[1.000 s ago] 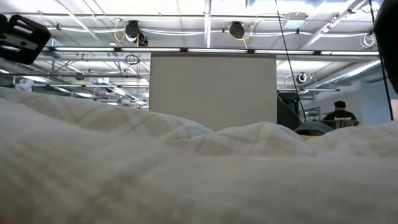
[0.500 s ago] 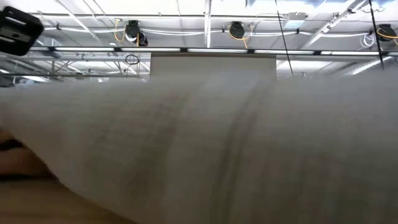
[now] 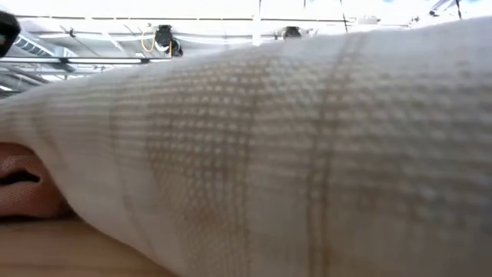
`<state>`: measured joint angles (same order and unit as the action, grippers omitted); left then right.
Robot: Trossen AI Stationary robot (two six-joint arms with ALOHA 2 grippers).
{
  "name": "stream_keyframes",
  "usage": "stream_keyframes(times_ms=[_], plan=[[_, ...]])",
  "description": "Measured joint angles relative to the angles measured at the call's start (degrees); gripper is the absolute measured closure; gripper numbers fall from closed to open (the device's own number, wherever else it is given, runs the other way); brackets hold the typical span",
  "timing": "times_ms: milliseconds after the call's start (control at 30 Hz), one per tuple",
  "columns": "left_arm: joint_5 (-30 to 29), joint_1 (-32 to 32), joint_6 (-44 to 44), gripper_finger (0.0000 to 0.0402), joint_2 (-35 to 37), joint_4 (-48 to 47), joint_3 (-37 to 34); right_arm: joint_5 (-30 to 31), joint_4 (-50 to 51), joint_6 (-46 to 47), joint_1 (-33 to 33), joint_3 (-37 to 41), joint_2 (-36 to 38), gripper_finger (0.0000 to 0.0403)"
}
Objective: Fold towel
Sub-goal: Fold the white patterned towel
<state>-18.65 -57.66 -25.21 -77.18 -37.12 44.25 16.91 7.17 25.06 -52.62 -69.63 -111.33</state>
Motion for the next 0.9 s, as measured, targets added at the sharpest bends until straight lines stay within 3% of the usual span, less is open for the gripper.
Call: stream_keyframes(times_ms=[200,367,500,700,767,900], plan=[[-7.6,-0.2,1.9,0.0216,-4.2,0.3,0.0,0.0,0.0,0.0,0.0,0.0,0.0,0.0403],[-9.9,-0.2,3.7,0.0228,-8.3,0.5,0.0,0.0,0.0,0.0,0.0,0.0,0.0,0.0403],[-10.6,-0.1,3.7,0.0269,-9.4,0.3,1.1,1.0,0.0,0.0,0.0,0.0,0.0,0.0403],[-16.8,-0.1,9.4,0.0362,-9.4,-2.2,7.8,1.2,0.2,-1.1,0.0,0.0,1.0,0.0403],[-19.4,-0.1,11.5,0.0386,-9.4,-5.1,11.0,1.7,0.3,-2.1,0.0,0.0,2.2,0.0403],[-24.1,0.7,10.5,0.0394,-9.4,-17.5,17.7,5.0,3.1,-5.0,-1.0,0.0,6.7,0.0403]])
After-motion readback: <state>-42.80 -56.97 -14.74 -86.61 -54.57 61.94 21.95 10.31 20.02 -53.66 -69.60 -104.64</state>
